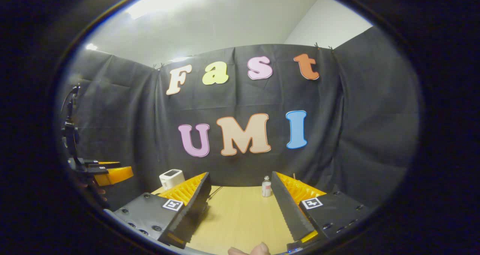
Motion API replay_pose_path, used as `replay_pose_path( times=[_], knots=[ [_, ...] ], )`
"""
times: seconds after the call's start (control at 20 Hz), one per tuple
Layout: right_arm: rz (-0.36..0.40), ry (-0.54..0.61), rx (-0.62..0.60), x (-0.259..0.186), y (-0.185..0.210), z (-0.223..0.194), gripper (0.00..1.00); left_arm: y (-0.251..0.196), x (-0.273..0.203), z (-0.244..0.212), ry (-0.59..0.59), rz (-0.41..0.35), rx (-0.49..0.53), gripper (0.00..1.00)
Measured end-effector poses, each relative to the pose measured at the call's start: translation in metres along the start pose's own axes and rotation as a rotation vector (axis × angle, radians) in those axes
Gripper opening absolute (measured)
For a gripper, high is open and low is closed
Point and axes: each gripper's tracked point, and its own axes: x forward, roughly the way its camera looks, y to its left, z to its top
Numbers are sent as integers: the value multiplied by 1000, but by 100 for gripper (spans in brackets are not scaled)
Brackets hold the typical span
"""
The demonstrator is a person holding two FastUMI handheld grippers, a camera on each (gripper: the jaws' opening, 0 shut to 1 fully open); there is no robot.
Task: First push the handle of the pot to place it horizontally, then grasp the pot with both hands and set it on the induction cooktop.
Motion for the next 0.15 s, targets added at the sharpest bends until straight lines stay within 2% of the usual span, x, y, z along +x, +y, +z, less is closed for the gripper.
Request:
replay_pose_path(
  times=[0.15],
  knots=[
    [-8,26,14,-2,-12,-8,93,-13,1,3,-3,-16,9,78]
  ],
)
